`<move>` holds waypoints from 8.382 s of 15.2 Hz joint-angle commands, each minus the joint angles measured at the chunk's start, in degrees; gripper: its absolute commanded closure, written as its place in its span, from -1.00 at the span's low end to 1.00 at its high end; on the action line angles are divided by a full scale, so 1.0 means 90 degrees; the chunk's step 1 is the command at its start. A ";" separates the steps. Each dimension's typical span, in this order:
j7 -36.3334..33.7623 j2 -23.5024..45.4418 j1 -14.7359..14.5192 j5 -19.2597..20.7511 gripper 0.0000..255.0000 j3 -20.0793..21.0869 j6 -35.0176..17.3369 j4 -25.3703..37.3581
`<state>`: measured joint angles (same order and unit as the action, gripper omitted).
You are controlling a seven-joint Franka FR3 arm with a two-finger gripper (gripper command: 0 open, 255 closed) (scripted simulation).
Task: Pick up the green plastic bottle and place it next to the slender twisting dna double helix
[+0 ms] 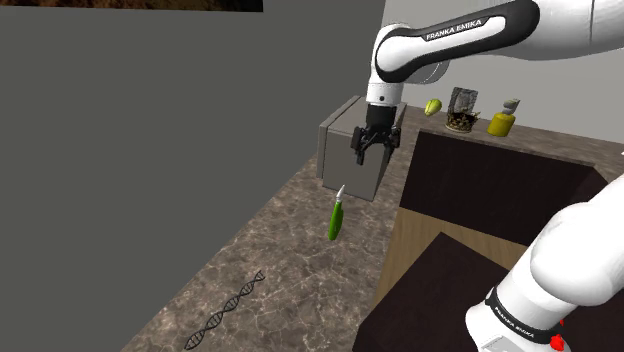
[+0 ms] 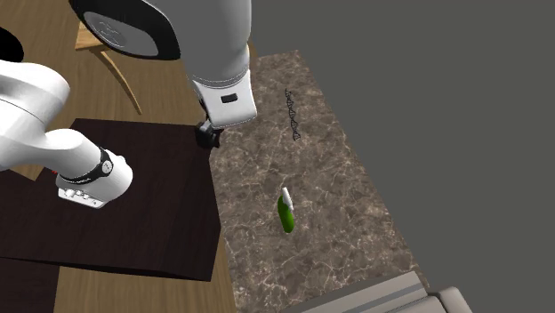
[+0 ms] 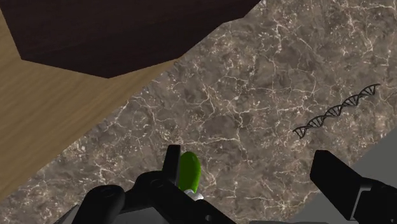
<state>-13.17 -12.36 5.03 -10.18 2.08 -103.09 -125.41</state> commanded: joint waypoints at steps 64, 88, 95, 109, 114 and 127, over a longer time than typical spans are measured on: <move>-0.2686 0.5848 0.0847 -0.1919 1.00 -0.0522 -0.1180 0.3313; -0.3246 0.4603 0.0839 -0.1675 1.00 -0.0625 0.0104 0.3457; -0.3422 0.4341 0.0851 -0.1620 1.00 -0.0641 0.0535 0.3659; -0.3786 0.3979 0.0895 -0.1552 1.00 -0.0656 0.1468 0.4299; -0.4002 0.3597 0.0733 -0.1582 1.00 -0.0585 0.1405 0.3945; -0.5176 0.2020 -0.0307 -0.1982 1.00 0.0120 0.0050 0.1659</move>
<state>-58.57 7.09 3.07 -27.63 2.51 -101.82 -109.04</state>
